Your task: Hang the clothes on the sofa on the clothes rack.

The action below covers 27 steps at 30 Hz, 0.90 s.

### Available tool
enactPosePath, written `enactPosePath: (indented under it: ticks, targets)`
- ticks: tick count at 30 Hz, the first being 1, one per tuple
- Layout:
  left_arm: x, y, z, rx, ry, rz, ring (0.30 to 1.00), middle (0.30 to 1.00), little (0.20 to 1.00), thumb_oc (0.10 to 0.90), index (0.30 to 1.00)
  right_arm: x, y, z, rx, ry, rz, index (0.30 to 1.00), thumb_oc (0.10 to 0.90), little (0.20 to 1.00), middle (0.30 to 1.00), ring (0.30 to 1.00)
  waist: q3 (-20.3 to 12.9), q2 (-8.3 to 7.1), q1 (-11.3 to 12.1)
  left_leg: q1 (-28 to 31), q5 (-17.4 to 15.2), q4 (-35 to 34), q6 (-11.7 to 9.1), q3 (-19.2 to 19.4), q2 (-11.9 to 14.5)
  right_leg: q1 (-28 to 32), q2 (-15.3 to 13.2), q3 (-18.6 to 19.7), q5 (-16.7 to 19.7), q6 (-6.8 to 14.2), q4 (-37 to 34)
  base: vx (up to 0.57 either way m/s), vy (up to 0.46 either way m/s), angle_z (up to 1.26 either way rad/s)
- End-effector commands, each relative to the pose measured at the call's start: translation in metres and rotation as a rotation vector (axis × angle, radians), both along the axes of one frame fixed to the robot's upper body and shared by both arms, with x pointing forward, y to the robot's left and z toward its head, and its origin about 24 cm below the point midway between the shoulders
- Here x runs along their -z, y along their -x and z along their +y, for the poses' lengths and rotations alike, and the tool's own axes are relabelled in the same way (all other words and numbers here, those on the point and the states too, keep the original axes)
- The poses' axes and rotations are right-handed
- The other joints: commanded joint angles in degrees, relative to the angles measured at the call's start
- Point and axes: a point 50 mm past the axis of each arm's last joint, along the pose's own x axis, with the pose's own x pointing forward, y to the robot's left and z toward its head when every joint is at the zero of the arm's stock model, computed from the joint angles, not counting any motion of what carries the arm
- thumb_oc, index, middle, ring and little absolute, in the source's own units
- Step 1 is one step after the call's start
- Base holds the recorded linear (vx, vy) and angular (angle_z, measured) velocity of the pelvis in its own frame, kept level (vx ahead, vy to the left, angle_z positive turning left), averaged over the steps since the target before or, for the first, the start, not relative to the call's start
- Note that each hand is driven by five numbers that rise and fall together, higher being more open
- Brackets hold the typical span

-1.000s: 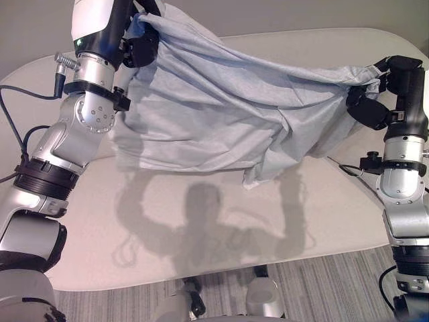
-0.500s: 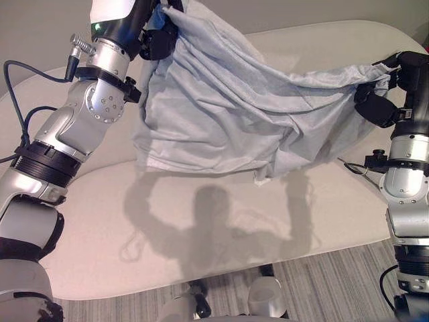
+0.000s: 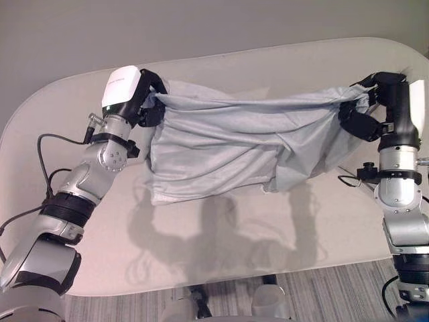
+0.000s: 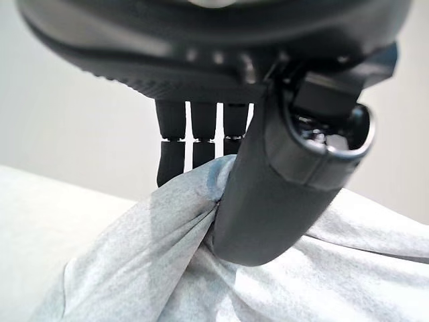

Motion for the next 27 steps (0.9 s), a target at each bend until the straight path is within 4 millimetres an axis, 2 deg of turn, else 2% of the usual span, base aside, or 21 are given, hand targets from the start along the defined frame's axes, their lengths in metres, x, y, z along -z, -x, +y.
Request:
enactPosePath:
  ticks: [1,4,5,8,9,10,18,27]
  targets:
    - [-0.027,-0.006,0.019,-0.101,0.019,-0.137,0.300,0.300,0.300,0.400,0.300,-0.030,0.008,0.009,-0.078,0.011,-0.178,0.300,0.400,0.300,0.300,0.300,-11.44,-1.95,0.22,6.66,-11.76,0.27,-3.65,-1.59,4.02,-3.82,1.92,-0.27,1.30,-1.18,0.26,0.00,0.000,0.00]
    - [-0.020,-0.006,0.022,-0.118,0.031,-0.122,0.300,0.300,0.300,0.400,0.300,-0.028,0.008,0.010,-0.082,0.006,-0.170,0.300,0.400,0.300,0.300,0.300,-11.12,-2.03,0.22,6.27,-11.64,0.27,-3.72,-1.55,4.13,-4.30,2.08,-0.19,1.32,-1.20,0.26,0.00,-0.002,-0.01]
    - [-0.016,-0.005,0.023,-0.132,0.044,-0.118,0.900,0.900,0.900,0.800,0.900,-0.024,0.008,0.011,-0.082,-0.001,-0.163,0.300,0.400,0.300,0.300,0.300,-10.82,-2.15,0.32,5.83,-11.49,0.27,-3.72,-1.62,4.24,-4.77,2.27,-0.11,1.33,-1.28,0.26,0.01,-0.017,-0.03]
    - [-0.009,-0.003,0.026,-0.140,0.066,-0.103,0.900,0.900,0.900,0.800,0.900,-0.020,0.009,0.012,-0.087,-0.012,-0.149,0.300,0.400,0.300,0.300,0.300,-10.83,-2.42,0.53,5.82,-11.60,0.27,-3.75,-1.65,4.42,-4.80,2.48,0.11,1.10,-1.39,0.26,0.01,-0.014,-0.02]
    - [-0.008,-0.003,0.025,-0.138,0.075,-0.099,0.547,0.547,0.547,0.565,0.547,-0.019,0.009,0.013,-0.088,-0.014,-0.145,0.300,0.400,0.300,0.300,0.300,-10.85,-2.49,0.56,5.86,-11.62,0.27,-3.77,-1.68,4.43,-4.73,2.53,0.13,1.06,-1.43,0.26,0.04,-0.026,-0.02]
    - [-0.007,-0.003,0.025,-0.137,0.083,-0.096,0.300,0.300,0.300,0.400,0.300,-0.019,0.008,0.013,-0.089,-0.016,-0.144,0.300,0.400,0.300,0.300,0.300,-10.89,-2.51,0.60,5.93,-11.64,0.27,-3.77,-1.71,4.43,-4.66,2.59,0.12,0.99,-1.49,0.26,0.00,0.000,0.00]
    - [-0.008,0.002,0.027,-0.136,0.114,-0.123,0.300,0.300,0.300,0.400,0.300,-0.016,0.010,0.012,-0.080,-0.026,-0.142,0.300,0.400,0.300,0.300,0.300,-11.22,-2.29,1.06,6.45,-11.82,0.27,-3.83,-2.25,4.48,-3.77,2.80,-0.21,0.39,-1.75,0.26,0.01,-0.006,0.00]
    - [-0.025,0.012,0.032,-0.134,0.162,-0.216,0.300,0.300,0.300,0.400,0.300,-0.022,0.012,0.008,-0.062,-0.021,-0.164,0.300,0.400,0.300,0.300,0.300,-11.40,-1.76,1.78,6.81,-11.76,0.27,-3.96,-2.76,4.56,-2.94,2.93,-0.62,-0.10,-1.97,0.26,0.00,-0.004,0.00]
